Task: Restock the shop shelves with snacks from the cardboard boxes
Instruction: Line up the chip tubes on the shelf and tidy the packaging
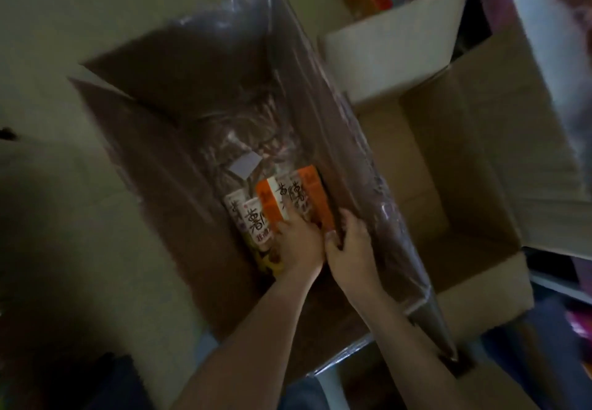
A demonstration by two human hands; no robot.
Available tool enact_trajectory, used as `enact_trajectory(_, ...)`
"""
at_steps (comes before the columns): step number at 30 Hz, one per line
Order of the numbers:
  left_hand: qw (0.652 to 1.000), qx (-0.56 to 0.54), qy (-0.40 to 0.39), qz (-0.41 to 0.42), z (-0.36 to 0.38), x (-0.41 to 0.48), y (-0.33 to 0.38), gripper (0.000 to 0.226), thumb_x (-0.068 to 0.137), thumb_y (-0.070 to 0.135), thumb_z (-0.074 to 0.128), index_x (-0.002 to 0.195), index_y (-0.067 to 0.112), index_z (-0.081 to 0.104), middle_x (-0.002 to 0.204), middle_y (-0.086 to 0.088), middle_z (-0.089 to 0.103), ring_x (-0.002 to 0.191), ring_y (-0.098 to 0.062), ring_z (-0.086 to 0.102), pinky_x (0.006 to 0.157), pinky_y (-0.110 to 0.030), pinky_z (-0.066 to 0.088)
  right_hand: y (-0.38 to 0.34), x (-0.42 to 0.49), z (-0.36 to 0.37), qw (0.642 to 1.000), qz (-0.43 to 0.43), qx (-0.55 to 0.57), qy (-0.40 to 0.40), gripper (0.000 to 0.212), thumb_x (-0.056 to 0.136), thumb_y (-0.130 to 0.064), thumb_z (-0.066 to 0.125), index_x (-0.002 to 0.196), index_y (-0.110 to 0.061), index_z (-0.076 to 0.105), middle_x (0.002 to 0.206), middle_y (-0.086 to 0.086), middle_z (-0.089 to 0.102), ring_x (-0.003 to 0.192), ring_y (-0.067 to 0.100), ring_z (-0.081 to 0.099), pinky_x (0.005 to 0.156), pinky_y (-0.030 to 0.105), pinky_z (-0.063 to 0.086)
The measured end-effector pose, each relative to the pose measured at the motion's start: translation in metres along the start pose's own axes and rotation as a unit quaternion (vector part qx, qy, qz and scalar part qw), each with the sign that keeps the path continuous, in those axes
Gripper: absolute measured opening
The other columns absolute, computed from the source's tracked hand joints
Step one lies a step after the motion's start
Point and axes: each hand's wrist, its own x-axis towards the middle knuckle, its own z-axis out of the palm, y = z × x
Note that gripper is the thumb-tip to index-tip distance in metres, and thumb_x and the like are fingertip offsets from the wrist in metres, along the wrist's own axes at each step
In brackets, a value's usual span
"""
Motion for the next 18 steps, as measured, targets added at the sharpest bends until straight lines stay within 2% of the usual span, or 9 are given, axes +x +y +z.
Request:
enact_trajectory(4, 0.994, 0.094, -0.009, -0.049, 0.026, 0.023, 0.000, 0.087, 0.095, 0.048, 0.049, 0.150, 0.036, -0.017, 0.153, -0.030, -0.010, 0.139, -0.048, 0.014, 0.112, -0.053, 0.023, 0.010, 0.021, 0.015, 1.000, 0.027, 0.013, -0.003, 0.048, 0.099, -0.014, 0.045, 0.146, -0.018, 0.034, 0.146, 0.007, 0.035, 0.135, 0.022, 0.038, 0.110, 0.033, 0.036)
enact_trajectory(5, 0.993, 0.103, -0.003, -0.055, 0.028, 0.027, -0.004, 0.092, 0.092, 0.051, 0.052, 0.148, 0.038, -0.020, 0.153, -0.030, -0.013, 0.139, -0.047, 0.013, 0.112, -0.053, 0.023, 0.010, 0.022, 0.016, 1.000, 0.024, 0.016, -0.002, 0.048, 0.099, -0.013, 0.045, 0.145, -0.017, 0.035, 0.145, 0.007, 0.036, 0.134, 0.023, 0.038, 0.111, 0.034, 0.035)
enact_trajectory(8, 0.990, 0.121, 0.045, -0.050, 0.022, 0.033, -0.013, 0.104, 0.085, 0.053, 0.063, 0.147, 0.043, -0.020, 0.151, -0.029, 0.003, 0.131, -0.044, 0.023, 0.106, -0.048, 0.032, 0.012, 0.021, 0.014, 0.999, 0.021, 0.022, -0.011, 0.047, 0.099, -0.012, 0.044, 0.145, -0.018, 0.036, 0.145, 0.007, 0.035, 0.135, 0.022, 0.037, 0.112, 0.039, 0.035)
enact_trajectory(10, 0.992, 0.105, 0.044, -0.053, 0.011, 0.034, -0.012, 0.108, 0.082, 0.050, 0.067, 0.146, 0.044, -0.019, 0.147, -0.026, 0.010, 0.127, -0.045, 0.026, 0.101, -0.050, 0.035, 0.011, 0.019, 0.012, 0.999, 0.030, 0.023, -0.021, 0.048, 0.100, -0.012, 0.043, 0.146, -0.020, 0.034, 0.146, 0.005, 0.033, 0.136, 0.021, 0.035, 0.113, 0.037, 0.034)
enact_trajectory(15, 0.996, 0.070, 0.003, -0.057, -0.037, 0.031, -0.011, 0.111, 0.081, 0.045, 0.072, 0.147, 0.044, -0.017, 0.149, -0.024, 0.010, 0.135, -0.048, 0.017, 0.106, -0.056, 0.030, 0.001, 0.015, 0.005, 0.998, 0.038, 0.025, -0.043, 0.050, 0.099, -0.013, 0.045, 0.147, -0.021, 0.033, 0.147, 0.005, 0.033, 0.137, 0.021, 0.034, 0.111, 0.034, 0.033)
enact_trajectory(18, 0.995, 0.063, -0.042, -0.063, -0.068, 0.033, -0.014, 0.118, 0.077, 0.038, 0.076, 0.147, 0.043, -0.019, 0.152, -0.023, 0.007, 0.138, -0.048, 0.013, 0.108, -0.057, 0.027, -0.005, 0.022, 0.009, 0.997, 0.042, 0.029, -0.053, 0.055, 0.097, -0.011, 0.048, 0.148, -0.019, 0.030, 0.149, 0.007, 0.030, 0.139, 0.024, 0.032, 0.114, 0.042, 0.033)
